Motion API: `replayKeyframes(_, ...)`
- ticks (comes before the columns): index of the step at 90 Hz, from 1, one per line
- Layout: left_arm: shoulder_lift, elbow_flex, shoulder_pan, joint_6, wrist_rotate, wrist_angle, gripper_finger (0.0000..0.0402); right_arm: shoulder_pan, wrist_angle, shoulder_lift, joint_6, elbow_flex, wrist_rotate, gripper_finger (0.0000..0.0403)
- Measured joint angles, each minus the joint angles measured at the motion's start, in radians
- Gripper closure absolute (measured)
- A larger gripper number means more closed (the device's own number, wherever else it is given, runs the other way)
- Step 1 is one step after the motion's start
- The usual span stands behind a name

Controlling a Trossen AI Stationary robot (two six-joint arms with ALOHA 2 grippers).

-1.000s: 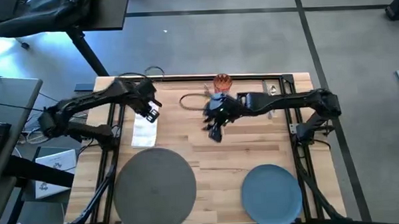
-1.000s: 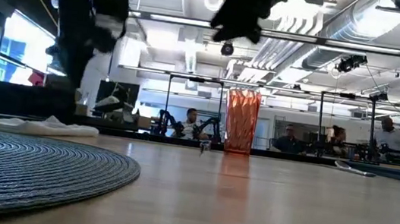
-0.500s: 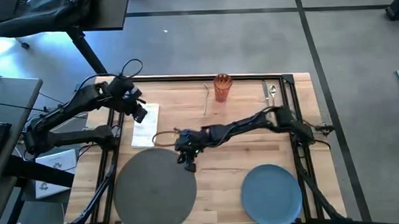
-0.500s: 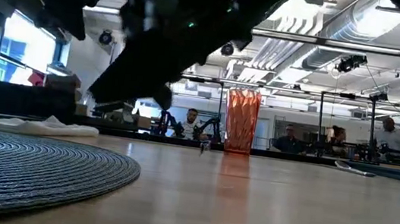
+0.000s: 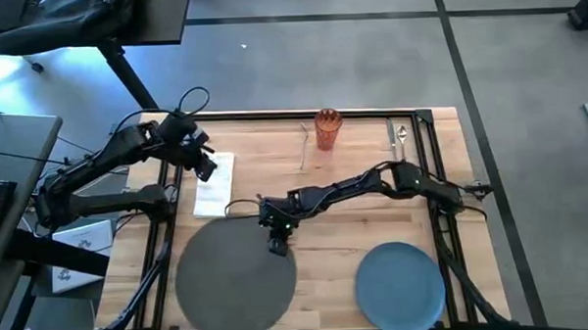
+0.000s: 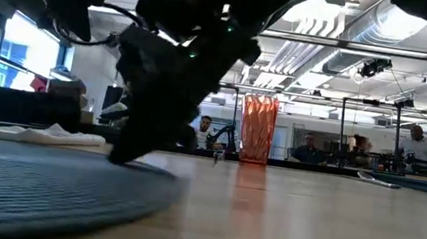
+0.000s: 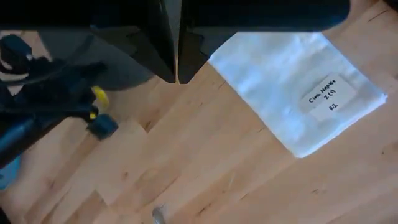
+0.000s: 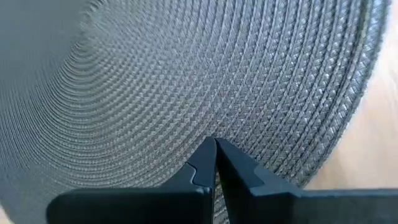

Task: Set table place
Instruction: Move the gray mat to the center of the table, then put the blue plate on the gray mat

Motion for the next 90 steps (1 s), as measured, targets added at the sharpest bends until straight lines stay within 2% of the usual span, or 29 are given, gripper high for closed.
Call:
replayKeyframes(24,0.000,0.000,0.000,0.001,0.001,0.001,0.0396,-0.002,-0.429,-0.090,-0.039,-0.009,0.226,0.0403)
replayKeyframes(35,0.000,0.000,0.000,0.001,0.000,0.001,0.0396,-0.006,-0.613,-0.093,-0.058,-0.011,0.282,0.0403)
replayKeyframes(43,-0.001,0.000,0.000,0.010,-0.001,0.001,0.0396,-0.010,-0.701,-0.106,-0.042,-0.013,0.287,0.0403)
replayKeyframes(57,0.000,0.000,0.000,0.019,-0.001,0.001,0.0396,-0.007,-0.749,-0.216,0.021,-0.011,0.314,0.0403)
replayKeyframes(71,0.000,0.000,-0.001,0.029,0.000,0.000,0.0396,0.022,-0.741,-0.332,0.106,-0.041,0.388,0.0403)
replayKeyframes(81,-0.001,-0.004,-0.002,0.032,0.000,-0.002,0.0396,0.060,-0.738,-0.451,0.225,-0.179,0.383,0.0403)
replayKeyframes(90,-0.001,-0.004,-0.018,0.044,0.000,-0.001,0.0396,0.104,-0.700,-0.585,0.258,-0.355,0.253,0.0402)
